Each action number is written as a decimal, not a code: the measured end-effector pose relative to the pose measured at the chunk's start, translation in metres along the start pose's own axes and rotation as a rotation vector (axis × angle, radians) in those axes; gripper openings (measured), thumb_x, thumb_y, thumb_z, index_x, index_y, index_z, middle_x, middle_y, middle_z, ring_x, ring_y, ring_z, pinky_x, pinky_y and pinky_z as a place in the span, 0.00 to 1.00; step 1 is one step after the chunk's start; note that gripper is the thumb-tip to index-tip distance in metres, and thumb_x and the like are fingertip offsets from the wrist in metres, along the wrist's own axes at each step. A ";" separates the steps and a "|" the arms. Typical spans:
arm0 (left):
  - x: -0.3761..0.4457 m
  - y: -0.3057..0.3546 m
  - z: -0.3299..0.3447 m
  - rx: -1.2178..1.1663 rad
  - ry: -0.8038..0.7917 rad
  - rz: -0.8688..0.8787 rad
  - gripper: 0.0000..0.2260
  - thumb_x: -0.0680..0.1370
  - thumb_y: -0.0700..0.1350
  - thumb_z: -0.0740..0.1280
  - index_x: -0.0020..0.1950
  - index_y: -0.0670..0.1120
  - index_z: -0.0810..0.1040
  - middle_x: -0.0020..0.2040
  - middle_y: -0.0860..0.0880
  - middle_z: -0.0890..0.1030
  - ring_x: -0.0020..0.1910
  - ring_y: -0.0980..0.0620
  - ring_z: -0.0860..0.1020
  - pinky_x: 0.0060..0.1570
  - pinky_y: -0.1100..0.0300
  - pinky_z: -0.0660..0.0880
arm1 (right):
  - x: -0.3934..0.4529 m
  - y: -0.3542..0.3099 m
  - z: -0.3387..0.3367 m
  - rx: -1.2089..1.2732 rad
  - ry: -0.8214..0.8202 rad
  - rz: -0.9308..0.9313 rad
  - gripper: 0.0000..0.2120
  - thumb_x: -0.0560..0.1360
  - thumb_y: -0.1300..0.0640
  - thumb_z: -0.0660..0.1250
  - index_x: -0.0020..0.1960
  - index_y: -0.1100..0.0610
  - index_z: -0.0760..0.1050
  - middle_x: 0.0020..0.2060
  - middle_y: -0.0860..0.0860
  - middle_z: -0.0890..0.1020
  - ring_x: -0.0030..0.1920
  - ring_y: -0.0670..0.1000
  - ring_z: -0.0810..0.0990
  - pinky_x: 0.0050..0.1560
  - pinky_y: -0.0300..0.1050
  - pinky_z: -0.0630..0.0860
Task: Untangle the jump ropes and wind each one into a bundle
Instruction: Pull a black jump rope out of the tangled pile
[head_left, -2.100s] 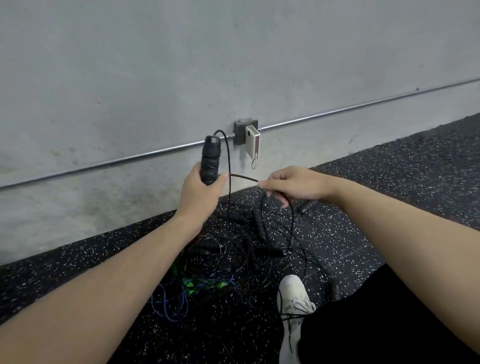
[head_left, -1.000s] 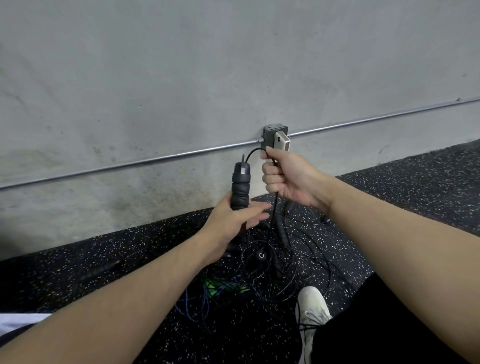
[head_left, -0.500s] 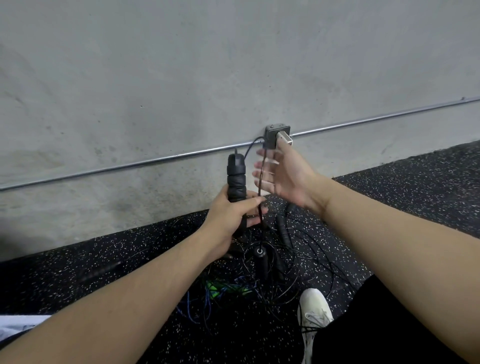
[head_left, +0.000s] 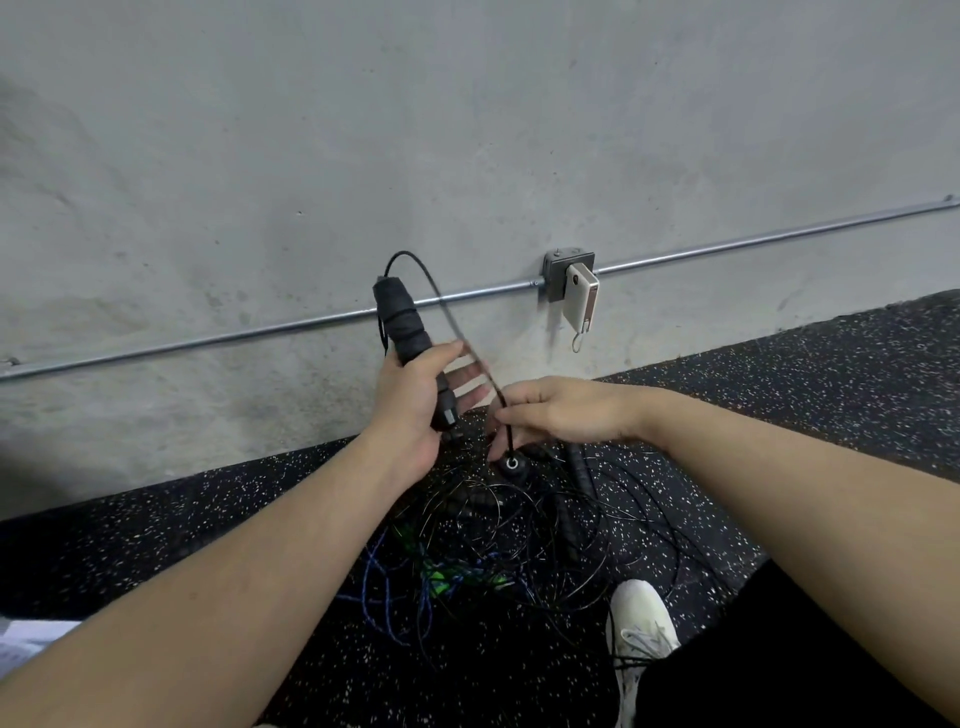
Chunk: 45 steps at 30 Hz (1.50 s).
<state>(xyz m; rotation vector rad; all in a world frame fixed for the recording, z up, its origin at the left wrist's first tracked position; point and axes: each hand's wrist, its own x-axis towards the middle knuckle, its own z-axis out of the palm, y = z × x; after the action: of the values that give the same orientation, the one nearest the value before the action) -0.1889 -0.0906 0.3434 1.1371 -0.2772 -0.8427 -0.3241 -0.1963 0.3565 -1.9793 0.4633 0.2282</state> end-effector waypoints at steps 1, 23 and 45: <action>0.001 -0.001 -0.002 0.009 0.001 0.021 0.09 0.78 0.35 0.70 0.51 0.46 0.73 0.51 0.44 0.82 0.50 0.43 0.86 0.44 0.49 0.84 | 0.000 -0.002 0.000 0.044 0.049 -0.017 0.10 0.86 0.57 0.54 0.53 0.52 0.75 0.54 0.56 0.85 0.50 0.46 0.83 0.55 0.36 0.78; -0.021 -0.019 -0.024 0.236 -0.206 -0.108 0.14 0.79 0.41 0.72 0.61 0.54 0.77 0.52 0.47 0.87 0.50 0.42 0.85 0.60 0.40 0.79 | 0.025 -0.020 -0.007 0.679 0.382 0.104 0.18 0.83 0.43 0.59 0.58 0.56 0.77 0.45 0.54 0.84 0.43 0.53 0.85 0.47 0.52 0.84; -0.023 0.015 -0.070 0.309 -0.311 -0.220 0.14 0.80 0.39 0.68 0.65 0.43 0.74 0.46 0.42 0.83 0.43 0.43 0.84 0.40 0.52 0.81 | 0.044 -0.038 0.011 0.052 0.375 0.032 0.26 0.76 0.34 0.64 0.50 0.56 0.84 0.39 0.53 0.86 0.34 0.48 0.78 0.39 0.44 0.78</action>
<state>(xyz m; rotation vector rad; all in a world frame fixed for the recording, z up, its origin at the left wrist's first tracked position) -0.1565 -0.0239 0.3313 1.3383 -0.5618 -1.2044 -0.2678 -0.1811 0.3673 -1.9682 0.7330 -0.1383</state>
